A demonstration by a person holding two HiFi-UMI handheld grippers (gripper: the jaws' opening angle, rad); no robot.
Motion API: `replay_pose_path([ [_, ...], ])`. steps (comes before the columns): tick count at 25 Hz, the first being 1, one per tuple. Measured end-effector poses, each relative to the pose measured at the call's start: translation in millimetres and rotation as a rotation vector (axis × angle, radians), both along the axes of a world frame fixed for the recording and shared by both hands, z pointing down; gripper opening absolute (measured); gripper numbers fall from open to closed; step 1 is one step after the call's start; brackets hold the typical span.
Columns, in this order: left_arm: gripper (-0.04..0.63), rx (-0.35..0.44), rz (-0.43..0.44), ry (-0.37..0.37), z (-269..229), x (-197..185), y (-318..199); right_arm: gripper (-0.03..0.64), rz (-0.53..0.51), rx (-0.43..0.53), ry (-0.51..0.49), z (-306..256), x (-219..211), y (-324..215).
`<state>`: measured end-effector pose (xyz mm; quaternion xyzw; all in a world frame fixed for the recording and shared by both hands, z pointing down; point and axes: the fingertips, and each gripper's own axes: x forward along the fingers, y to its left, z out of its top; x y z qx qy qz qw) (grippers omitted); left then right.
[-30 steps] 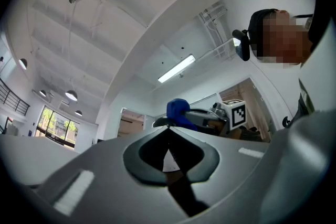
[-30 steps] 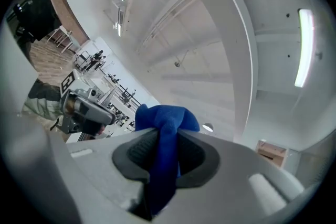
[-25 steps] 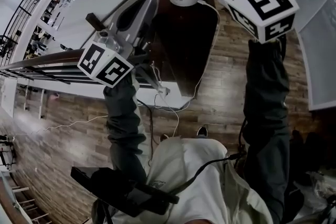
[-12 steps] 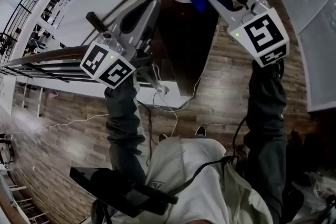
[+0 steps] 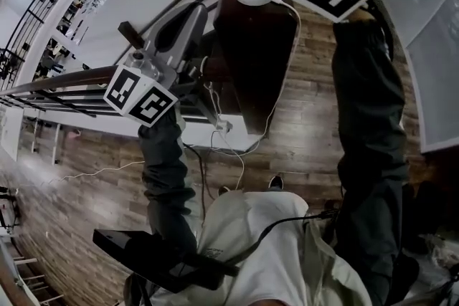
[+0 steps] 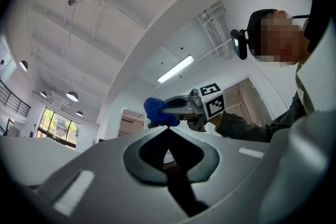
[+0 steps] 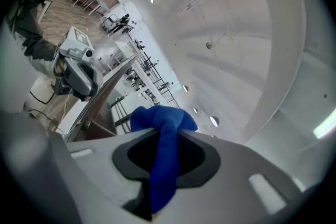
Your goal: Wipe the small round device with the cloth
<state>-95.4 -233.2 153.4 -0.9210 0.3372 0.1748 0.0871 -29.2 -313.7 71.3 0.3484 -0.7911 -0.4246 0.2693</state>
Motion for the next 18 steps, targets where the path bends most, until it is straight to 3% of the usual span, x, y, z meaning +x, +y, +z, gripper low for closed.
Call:
replay_pose_path([
  [11, 0.005, 0.006, 0.012, 0.003, -9.0, 5.4, 10.6, 0.078, -0.039, 0.024, 0.215, 27.0, -22.4, 28.5],
  [18, 0.005, 0.011, 0.024, 0.017, -6.8, 9.4, 10.3, 0.078, 0.037, 0.06, 0.292, 1.7, -28.9, 4.8],
])
